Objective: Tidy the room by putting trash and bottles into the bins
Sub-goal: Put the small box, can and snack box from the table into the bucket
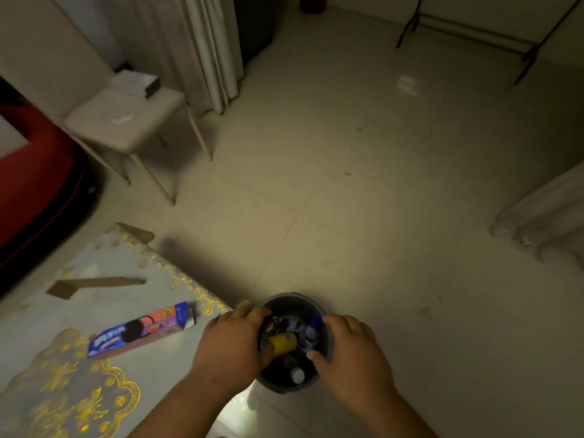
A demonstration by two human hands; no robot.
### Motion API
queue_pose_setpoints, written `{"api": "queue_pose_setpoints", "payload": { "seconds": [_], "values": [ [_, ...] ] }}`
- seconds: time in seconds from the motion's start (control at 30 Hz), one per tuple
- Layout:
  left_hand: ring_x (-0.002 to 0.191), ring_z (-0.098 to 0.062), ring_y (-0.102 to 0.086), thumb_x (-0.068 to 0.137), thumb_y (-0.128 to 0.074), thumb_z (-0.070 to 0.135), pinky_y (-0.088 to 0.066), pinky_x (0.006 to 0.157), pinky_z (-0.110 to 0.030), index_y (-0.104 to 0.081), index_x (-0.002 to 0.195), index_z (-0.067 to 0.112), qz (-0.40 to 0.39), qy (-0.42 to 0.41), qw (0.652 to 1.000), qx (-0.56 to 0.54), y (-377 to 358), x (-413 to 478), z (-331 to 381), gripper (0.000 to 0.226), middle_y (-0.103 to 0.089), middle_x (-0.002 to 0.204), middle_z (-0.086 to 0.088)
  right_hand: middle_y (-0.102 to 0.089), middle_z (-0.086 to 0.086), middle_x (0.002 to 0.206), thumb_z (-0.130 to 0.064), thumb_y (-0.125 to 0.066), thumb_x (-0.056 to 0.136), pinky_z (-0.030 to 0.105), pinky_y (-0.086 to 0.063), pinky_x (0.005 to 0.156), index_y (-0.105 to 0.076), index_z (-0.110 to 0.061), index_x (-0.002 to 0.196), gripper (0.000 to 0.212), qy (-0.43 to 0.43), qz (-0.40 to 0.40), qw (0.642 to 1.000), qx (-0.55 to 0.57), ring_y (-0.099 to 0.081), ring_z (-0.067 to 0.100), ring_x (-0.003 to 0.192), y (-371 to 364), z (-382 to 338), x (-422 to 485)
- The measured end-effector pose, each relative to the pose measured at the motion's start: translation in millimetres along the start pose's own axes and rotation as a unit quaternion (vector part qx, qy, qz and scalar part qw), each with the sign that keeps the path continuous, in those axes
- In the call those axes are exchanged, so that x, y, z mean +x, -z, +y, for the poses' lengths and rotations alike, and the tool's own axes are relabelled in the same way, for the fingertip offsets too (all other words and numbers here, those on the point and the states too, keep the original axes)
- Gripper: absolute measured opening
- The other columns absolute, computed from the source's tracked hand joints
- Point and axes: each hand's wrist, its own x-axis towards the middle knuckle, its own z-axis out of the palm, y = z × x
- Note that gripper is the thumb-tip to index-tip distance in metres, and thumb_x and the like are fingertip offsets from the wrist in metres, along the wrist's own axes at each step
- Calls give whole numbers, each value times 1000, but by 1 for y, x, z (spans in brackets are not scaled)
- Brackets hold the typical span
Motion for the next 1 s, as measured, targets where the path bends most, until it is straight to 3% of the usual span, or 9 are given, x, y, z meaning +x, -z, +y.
{"api": "queue_pose_setpoints", "payload": {
  "seconds": [0.1, 0.27, 0.4, 0.7, 1.0],
  "values": [
    [115, -19, -56, 65, -26, 80, -42, 96, -34, -42, 136, 43, 12, -3, 1000, -14, 57, -29, 15, 81, -56, 126, 13, -43, -15, 137, -62, -61, 81, 28, -43, 96, -37, -42, 135, 62, 26, 5, 1000, 1, -38, 12, 122, 50, -28, -25],
    [121, -16, -52, 81, -47, 65, -38, 104, -35, -41, 136, 45, 51, 24, 998, -15, 127, -87, 23, 59, -54, 134, 16, -42, -15, 138, -63, -59, 82, 28, -41, 100, -36, -42, 138, 64, 78, 17, 997, -12, -36, 12, 125, 118, -71, -64],
    [120, -19, -54, 78, -39, 69, -40, 102, -35, -42, 137, 43, 76, 79, 994, -23, 159, -139, 5, 65, -56, 131, 14, -42, -17, 137, -65, -59, 80, 29, -40, 103, -36, -43, 137, 65, 128, 15, 991, -29, -34, 13, 126, 140, -109, -83],
    [119, -16, -52, 80, -51, 63, -40, 101, -35, -41, 136, 44, 117, 195, 972, -54, 184, -203, -99, 61, -55, 132, 17, -47, -16, 134, -72, -51, 70, 29, -42, 99, -40, -41, 135, 72, 225, 14, 972, -65, -38, 15, 121, 96, -223, -66],
    [125, -16, -51, 83, -55, 64, -40, 105, -36, -38, 140, 44, 93, 212, 971, -67, 175, -164, -248, 63, -53, 138, 15, -46, -15, 131, -67, -56, 74, 32, -44, 96, -39, -41, 136, 70, 234, -32, 968, -84, -38, 16, 120, 12, -327, -5]
  ]
}}
